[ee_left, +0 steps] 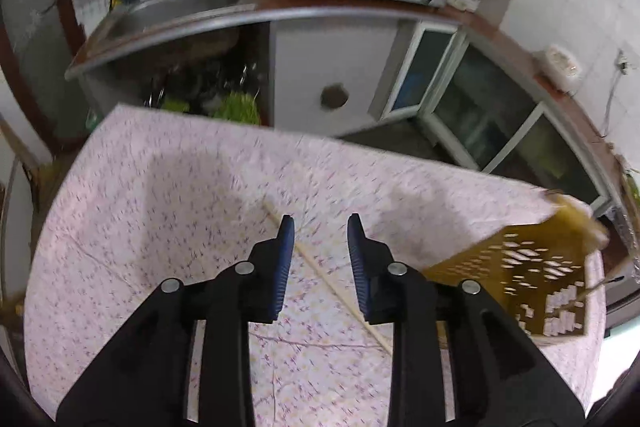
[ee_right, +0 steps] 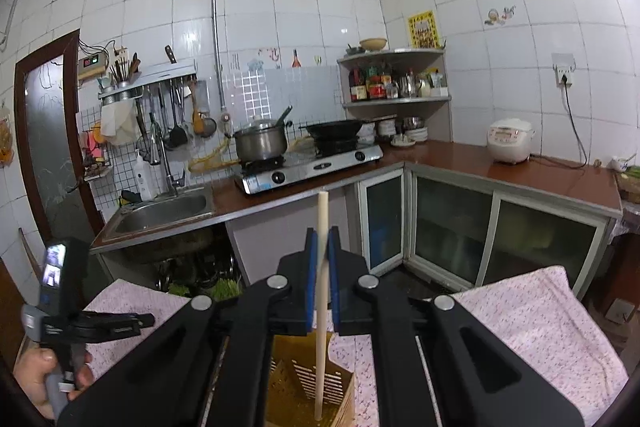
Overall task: Organize utensils
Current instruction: 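Lift the held chopsticks with both tools and carry them over the yellow holder, then lower the chopsticks into the yellow holder and open both tools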
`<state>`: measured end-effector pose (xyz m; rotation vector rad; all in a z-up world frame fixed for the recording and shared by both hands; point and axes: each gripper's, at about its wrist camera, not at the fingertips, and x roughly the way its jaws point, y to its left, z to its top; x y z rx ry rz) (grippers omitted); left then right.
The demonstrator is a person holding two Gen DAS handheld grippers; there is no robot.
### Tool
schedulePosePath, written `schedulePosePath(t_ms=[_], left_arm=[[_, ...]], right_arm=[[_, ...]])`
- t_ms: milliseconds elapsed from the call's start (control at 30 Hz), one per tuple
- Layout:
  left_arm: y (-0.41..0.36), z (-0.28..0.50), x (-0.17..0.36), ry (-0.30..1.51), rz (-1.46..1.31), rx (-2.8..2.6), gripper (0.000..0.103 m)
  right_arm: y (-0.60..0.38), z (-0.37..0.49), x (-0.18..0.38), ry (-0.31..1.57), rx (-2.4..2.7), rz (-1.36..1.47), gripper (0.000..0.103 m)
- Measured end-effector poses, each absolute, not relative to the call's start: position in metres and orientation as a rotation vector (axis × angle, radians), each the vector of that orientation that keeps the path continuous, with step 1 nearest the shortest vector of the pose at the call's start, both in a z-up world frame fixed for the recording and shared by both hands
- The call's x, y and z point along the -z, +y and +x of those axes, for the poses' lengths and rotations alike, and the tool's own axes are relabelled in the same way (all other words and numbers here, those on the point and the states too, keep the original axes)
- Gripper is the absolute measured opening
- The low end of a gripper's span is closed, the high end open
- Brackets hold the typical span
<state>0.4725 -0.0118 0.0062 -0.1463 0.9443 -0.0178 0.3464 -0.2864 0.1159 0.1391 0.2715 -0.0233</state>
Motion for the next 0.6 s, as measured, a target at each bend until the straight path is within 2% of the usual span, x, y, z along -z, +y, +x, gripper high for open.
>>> schedulePosePath(t_ms=[167,300,467,500,600], left_arm=[[-0.004,0.493,0.028,1.005,-0.166,-0.021,0.027],[0.003,0.510,0.048,1.051,-0.196,-0.050,0.035],[0.009,0.533,0.076,1.133,-0.197,-0.099,0.036],[0.010,0.536,0.081,1.146,-0.200,-0.109,0.035],[0.011,0.548,0.095,1.184,-0.195,-0.130,0.021]], right_arm=[[-0.287,0.359,-0.092,0.311,0.007,0.134,0.006],[-0.287,0.368,-0.081,0.342,-0.007,0.136,0.006],[-0.285,0.376,-0.072,0.362,-0.027,0.134,0.006],[-0.284,0.377,-0.071,0.366,-0.032,0.131,0.006],[-0.282,0.377,-0.069,0.366,-0.043,0.123,0.006]])
